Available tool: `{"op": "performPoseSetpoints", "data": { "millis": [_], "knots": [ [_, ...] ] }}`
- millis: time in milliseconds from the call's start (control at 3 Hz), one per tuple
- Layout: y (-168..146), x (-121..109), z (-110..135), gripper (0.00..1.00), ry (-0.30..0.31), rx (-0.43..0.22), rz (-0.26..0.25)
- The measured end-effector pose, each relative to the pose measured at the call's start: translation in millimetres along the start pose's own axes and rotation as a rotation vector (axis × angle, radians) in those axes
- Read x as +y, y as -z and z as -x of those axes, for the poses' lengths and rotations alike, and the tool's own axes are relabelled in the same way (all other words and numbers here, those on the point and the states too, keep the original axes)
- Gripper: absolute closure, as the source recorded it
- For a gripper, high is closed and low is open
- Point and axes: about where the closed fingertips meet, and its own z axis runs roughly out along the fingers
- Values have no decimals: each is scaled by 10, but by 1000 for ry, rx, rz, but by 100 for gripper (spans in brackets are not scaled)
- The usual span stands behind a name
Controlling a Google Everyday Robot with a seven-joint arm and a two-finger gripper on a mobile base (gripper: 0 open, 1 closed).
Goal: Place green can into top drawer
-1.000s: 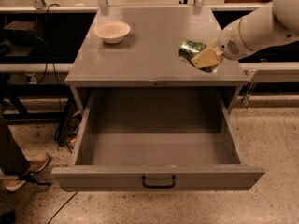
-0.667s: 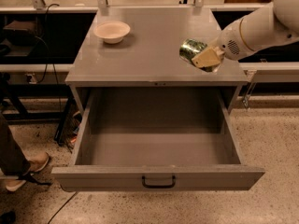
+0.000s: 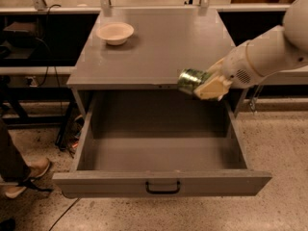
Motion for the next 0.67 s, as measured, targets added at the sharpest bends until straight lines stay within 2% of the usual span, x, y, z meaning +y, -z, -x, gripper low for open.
{"op": "performPoseSetpoints", "data": {
  "millis": [333,667],
  "knots": [
    [-201,498,-291,100,50,30,137],
    [-624,715,-497,100,-6,-2,178]
  ]
}}
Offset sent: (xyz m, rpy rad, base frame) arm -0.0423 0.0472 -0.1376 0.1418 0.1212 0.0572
